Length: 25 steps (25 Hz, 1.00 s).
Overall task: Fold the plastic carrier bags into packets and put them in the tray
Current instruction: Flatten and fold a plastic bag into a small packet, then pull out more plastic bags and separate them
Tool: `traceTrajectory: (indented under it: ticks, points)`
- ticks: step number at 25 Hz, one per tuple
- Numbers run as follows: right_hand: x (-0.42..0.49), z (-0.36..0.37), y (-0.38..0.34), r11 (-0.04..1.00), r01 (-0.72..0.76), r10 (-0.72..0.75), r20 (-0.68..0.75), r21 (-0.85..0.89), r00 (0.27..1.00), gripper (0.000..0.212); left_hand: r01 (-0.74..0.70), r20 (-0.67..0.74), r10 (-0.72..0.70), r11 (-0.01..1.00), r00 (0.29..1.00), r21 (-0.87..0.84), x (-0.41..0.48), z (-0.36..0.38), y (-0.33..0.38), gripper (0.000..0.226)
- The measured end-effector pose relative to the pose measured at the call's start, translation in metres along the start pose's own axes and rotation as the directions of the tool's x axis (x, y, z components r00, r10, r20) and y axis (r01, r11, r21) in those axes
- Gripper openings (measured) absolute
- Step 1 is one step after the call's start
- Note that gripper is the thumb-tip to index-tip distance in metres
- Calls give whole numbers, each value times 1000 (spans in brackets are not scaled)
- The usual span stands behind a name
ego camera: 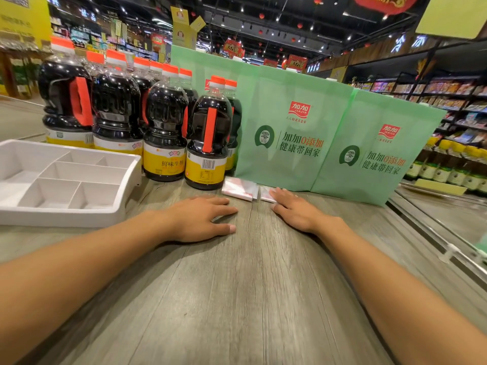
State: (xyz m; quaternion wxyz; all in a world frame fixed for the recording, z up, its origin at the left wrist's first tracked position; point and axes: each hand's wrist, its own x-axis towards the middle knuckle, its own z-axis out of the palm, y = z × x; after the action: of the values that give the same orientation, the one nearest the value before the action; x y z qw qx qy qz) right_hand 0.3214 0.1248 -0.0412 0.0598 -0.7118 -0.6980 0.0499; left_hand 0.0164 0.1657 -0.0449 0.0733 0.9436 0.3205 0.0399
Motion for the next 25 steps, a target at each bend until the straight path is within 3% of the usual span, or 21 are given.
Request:
traceTrajectory:
  ticks: [4, 10, 17, 25]
  points:
    - [-3, 1, -1, 1000, -20, 20, 41, 7, 999, 62, 3, -1, -3, 1000, 1000, -10, -3, -1, 3, 68]
    - [-57, -25, -25, 1000, 3, -7, -139, -30, 990, 70, -28, -90, 28, 1000, 996, -5, -29, -25, 26, 67]
    - [-201, -64, -80, 998, 18, -30, -201, -59, 979, 68, -60, -173, 61, 998, 983, 9, -118, -61, 89, 67]
    - [-379, -56, -116, 993, -35, 10, -205, -117, 979, 71, -37, -233, 57, 995, 971, 89, -223, -64, 174, 77]
